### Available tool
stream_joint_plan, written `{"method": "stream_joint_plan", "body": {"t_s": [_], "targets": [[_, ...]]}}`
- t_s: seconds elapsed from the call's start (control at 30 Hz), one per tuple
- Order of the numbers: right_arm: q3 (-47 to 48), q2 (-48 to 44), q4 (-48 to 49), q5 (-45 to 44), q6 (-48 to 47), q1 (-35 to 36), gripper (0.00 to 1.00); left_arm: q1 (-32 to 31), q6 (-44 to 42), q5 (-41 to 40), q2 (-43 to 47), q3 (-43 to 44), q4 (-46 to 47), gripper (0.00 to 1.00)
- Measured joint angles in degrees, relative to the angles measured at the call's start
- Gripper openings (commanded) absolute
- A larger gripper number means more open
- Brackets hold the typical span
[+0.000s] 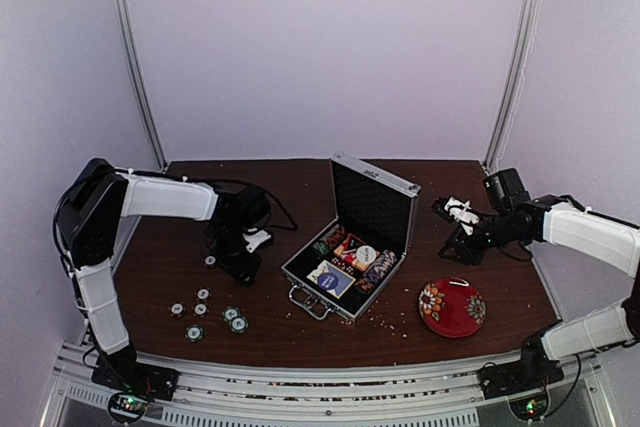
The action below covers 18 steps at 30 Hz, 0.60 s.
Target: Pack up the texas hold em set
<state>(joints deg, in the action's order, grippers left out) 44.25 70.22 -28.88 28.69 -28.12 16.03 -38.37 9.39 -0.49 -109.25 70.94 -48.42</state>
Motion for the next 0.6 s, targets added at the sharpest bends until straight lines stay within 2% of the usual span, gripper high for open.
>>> {"method": "stream_joint_plan", "body": {"t_s": [0.37, 0.6], "targets": [[0.0, 0.33, -0.04, 0.02, -0.02, 0.0, 0.36, -1.36, 1.88, 2.27, 6.64, -2.47, 1.4, 0.15], [0.0, 0.46, -0.04, 0.02, -0.02, 0.0, 0.36, -5.42, 2.34, 4.42, 12.79, -2.51, 3.76, 0.19]]}}
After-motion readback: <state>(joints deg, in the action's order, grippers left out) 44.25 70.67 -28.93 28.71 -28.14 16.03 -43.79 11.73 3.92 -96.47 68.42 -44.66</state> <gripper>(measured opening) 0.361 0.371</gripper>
